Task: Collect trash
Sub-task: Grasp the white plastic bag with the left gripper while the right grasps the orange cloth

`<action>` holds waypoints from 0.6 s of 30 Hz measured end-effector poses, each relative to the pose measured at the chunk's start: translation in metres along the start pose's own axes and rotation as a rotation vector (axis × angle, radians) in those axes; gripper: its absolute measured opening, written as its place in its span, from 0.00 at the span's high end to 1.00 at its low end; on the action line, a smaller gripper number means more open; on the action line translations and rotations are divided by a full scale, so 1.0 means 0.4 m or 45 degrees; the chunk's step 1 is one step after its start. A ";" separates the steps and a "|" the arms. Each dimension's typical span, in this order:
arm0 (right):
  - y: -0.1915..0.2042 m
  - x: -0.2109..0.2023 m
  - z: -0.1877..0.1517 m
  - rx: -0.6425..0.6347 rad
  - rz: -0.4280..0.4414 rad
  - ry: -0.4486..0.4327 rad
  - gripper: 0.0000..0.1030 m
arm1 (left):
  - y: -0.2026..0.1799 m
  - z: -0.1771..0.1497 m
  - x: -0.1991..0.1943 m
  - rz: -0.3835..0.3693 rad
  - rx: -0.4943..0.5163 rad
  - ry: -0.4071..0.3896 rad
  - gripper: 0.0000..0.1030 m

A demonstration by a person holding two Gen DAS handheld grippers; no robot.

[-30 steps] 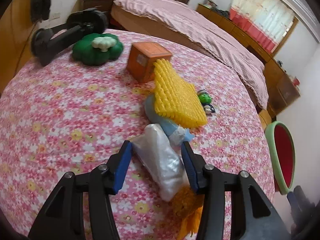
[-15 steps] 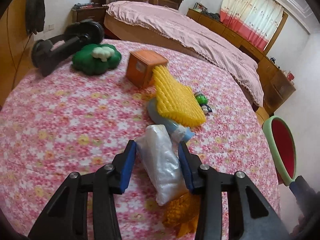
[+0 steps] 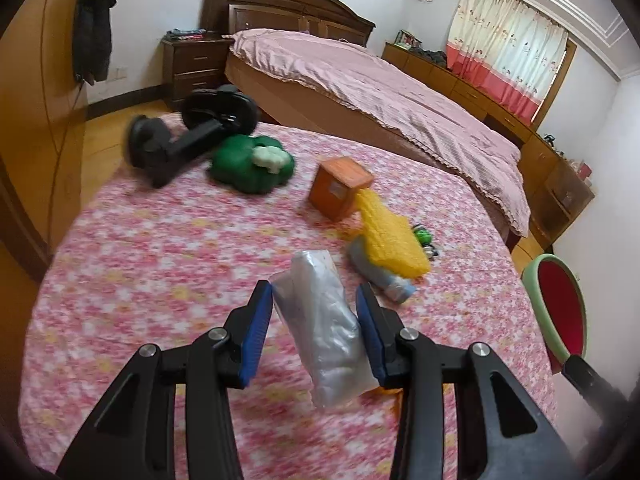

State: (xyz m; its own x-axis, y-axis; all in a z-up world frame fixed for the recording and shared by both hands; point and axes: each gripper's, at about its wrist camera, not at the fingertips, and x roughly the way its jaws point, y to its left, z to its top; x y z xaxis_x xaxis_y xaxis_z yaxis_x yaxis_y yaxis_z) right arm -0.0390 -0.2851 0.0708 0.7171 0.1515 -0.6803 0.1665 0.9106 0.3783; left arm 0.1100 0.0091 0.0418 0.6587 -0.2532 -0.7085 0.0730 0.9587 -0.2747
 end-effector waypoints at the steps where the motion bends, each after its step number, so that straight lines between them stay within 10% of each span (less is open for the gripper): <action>1: 0.012 0.005 -0.001 -0.013 0.007 0.006 0.37 | 0.011 -0.004 -0.010 0.015 0.002 -0.005 0.58; 18: 0.269 0.175 -0.049 -0.276 0.120 0.183 0.37 | 0.164 -0.066 -0.059 0.136 -0.058 -0.016 0.58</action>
State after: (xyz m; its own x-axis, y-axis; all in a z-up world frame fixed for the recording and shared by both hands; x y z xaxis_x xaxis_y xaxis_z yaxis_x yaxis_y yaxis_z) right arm 0.0160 -0.1689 0.0516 0.6164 0.2787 -0.7364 -0.0562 0.9484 0.3119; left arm 0.0795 0.0744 0.0231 0.6704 -0.1480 -0.7271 -0.0321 0.9732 -0.2277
